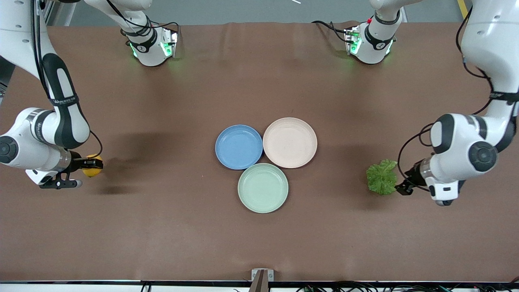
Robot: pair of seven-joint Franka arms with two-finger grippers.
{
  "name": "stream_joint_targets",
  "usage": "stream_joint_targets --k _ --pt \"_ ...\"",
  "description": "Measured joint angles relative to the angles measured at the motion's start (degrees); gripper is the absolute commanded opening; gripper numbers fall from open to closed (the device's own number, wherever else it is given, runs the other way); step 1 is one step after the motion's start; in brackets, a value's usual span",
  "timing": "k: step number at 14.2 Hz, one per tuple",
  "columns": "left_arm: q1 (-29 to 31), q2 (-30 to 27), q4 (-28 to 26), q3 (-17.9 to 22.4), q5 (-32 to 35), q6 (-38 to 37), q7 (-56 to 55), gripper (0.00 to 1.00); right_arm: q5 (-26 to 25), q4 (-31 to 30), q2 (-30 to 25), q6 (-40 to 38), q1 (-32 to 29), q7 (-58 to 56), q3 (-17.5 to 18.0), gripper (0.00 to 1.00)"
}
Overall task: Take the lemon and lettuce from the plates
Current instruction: 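Carry the lemon off the blue plate while the left gripper carries the lettuce, then lower and open both grippers, setting the lemon and lettuce on the table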
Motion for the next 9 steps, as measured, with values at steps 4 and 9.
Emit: stream_joint_targets --k 4,9 --pt "0.3 -3.6 11.6 -1.3 0.0 -16.4 10.1 1.00 0.0 -2.0 1.6 5.1 -0.4 0.0 0.1 0.23" --pt "0.3 -12.5 14.4 -2.1 0.0 -26.6 20.5 1.00 0.0 -3.5 2.4 7.3 -0.4 0.0 0.3 0.26"
